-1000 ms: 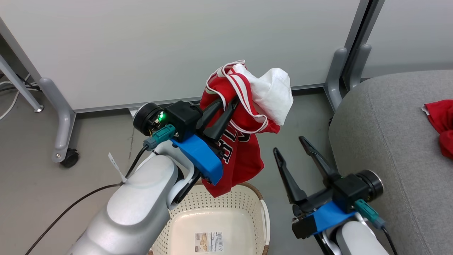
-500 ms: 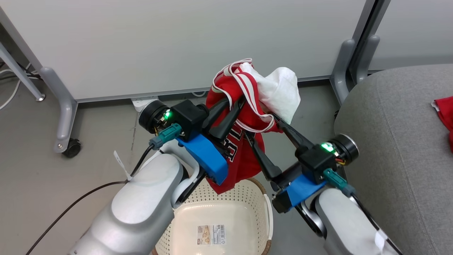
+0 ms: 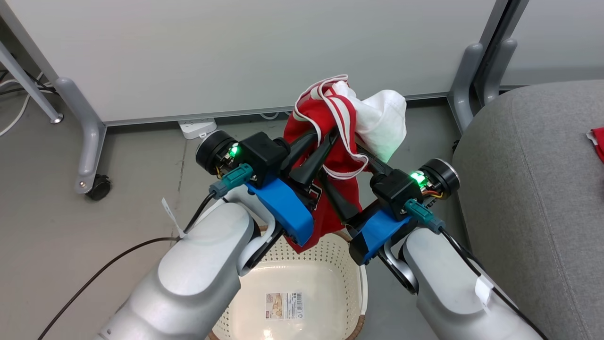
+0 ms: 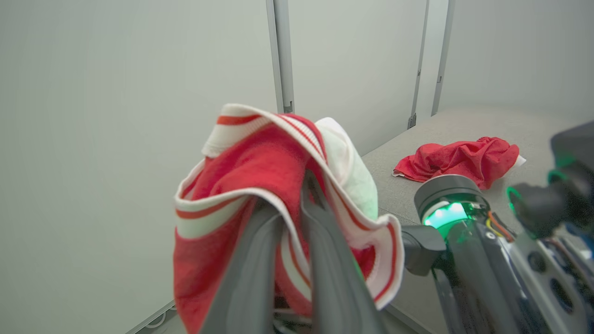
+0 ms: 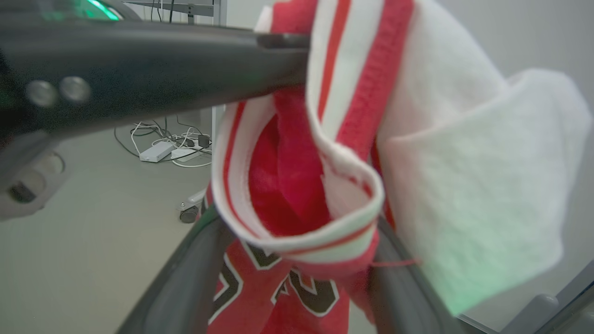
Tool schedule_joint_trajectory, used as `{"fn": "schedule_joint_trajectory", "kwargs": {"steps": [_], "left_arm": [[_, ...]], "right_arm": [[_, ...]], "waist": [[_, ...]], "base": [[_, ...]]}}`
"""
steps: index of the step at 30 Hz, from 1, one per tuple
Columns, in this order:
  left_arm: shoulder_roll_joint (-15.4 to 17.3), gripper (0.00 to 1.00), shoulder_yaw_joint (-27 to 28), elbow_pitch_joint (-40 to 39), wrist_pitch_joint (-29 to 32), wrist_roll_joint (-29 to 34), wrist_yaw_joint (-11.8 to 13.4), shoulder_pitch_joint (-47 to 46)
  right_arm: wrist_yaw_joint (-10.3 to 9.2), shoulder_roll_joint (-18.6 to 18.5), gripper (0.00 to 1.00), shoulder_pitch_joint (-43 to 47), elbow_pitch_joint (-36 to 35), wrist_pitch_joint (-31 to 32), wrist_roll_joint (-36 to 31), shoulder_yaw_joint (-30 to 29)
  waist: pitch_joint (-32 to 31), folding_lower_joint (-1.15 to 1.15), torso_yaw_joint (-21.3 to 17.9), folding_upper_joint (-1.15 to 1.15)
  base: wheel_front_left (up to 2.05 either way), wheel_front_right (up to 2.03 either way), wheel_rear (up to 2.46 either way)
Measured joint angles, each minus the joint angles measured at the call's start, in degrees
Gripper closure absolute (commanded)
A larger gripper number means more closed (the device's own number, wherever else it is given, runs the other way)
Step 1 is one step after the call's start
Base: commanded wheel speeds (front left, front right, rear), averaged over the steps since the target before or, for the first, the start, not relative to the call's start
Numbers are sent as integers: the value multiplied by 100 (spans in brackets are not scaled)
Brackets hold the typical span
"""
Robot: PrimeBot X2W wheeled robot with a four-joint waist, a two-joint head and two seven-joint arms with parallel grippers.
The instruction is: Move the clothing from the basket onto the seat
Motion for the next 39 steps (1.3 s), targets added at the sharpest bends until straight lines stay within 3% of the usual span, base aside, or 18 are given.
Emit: {"fn": "schedule_joint_trajectory", "kwargs": {"steps": [1,2,3,25,26,27,28,39], "left_arm": [[-5,100,-5,8,-16,0,0,-7],[-11,100,-11,13,-21,0,0,-14],[-15,100,-15,22,-25,-1,0,-21],[-11,100,-91,183,-118,-88,-9,-109],[-11,97,-96,192,-118,-93,-9,-114],[-10,62,-99,201,-116,-94,-8,-120],[-8,0,-103,210,-116,-93,-2,-131],[20,0,-123,258,-145,-96,42,-198]], "right_arm": [[0,12,70,-20,31,-1,0,-1],[0,21,92,-47,67,0,8,1],[0,29,100,-70,91,0,25,5],[-1,70,100,-116,182,0,110,26],[-1,71,100,-116,182,0,120,25],[-1,73,100,-116,182,0,124,24],[0,74,100,-116,181,0,135,22],[0,85,100,-155,177,0,153,-7]], "waist": [[6,0,2,0],[12,0,5,0],[16,0,7,0],[43,0,-16,0],[48,0,-18,0],[54,0,-19,0],[63,0,-19,0],[140,0,-35,0]], "base": [[0,0,0],[0,0,0],[0,0,0],[0,0,0],[0,0,0],[0,0,0],[0,0,0],[0,0,0]]}}
